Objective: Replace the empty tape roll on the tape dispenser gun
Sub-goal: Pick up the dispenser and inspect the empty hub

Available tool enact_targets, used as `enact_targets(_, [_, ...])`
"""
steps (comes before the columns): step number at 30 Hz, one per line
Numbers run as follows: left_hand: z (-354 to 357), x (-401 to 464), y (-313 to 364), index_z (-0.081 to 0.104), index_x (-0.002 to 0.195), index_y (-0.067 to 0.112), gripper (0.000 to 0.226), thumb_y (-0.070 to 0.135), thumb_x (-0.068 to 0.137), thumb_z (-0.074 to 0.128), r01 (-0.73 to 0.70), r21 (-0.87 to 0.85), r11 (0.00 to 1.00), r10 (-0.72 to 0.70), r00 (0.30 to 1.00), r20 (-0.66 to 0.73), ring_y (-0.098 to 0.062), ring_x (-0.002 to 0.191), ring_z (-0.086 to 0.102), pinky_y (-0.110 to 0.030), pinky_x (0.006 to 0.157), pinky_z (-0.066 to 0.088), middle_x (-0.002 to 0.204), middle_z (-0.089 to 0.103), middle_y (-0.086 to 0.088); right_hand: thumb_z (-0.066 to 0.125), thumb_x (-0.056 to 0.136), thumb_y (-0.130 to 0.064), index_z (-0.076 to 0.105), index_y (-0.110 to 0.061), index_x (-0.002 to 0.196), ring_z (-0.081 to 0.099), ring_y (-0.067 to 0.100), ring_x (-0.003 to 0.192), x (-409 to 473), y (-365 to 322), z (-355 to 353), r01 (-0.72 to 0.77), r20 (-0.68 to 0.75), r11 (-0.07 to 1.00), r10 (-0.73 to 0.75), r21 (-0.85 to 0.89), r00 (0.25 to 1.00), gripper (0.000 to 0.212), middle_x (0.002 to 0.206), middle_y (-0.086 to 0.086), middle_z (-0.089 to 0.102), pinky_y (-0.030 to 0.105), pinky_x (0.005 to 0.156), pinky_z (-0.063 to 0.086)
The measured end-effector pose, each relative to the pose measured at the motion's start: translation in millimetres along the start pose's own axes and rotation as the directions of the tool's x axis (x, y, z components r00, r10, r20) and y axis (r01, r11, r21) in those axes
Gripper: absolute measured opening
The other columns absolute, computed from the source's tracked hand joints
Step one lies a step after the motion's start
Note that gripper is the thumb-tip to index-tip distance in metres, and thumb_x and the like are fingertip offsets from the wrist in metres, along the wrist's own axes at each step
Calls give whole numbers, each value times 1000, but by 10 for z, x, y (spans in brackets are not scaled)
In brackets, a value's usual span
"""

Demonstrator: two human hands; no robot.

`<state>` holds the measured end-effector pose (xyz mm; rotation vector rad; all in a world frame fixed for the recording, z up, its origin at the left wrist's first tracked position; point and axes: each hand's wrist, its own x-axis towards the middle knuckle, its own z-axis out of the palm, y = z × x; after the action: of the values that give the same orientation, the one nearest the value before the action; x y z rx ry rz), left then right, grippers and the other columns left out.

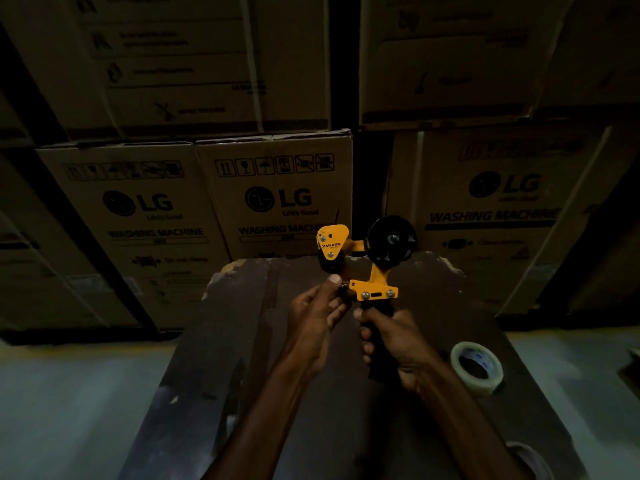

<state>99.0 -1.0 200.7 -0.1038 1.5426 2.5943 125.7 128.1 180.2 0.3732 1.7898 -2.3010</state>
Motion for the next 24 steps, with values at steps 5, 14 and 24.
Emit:
enact_targets(5, [-8,-72,-88,71,94,8,17,18,93,58,25,-7,1000,-25,1000,0,-21,99,71,-30,87,54,100,75,-12,65,90,-17,61,-11,86,46,15,44,26,6,-3,1,-4,999,-1,36,1000,8,57,1,52,28,47,41])
enact_targets(14, [-94,-136,-230,71,96,7,18,19,93,57,60,35,998,-60,998,7,-19,95,71,-28,87,55,97,75,-10,65,90,-17,64,-9,88,48,15,44,60,63,-82,-30,29,999,29,15,999,8,57,1,54,29,47,42])
enact_targets(24, [-214,-144,-284,70,100,4,25,25,91,60,58,153,987,-55,998,-26,-24,101,68,-36,96,53,101,73,-14,67,87,-19,64,-13,86,48,15,48,59,118,-102,-53,49,999,54,-7,997,7,59,1,55,30,49,43])
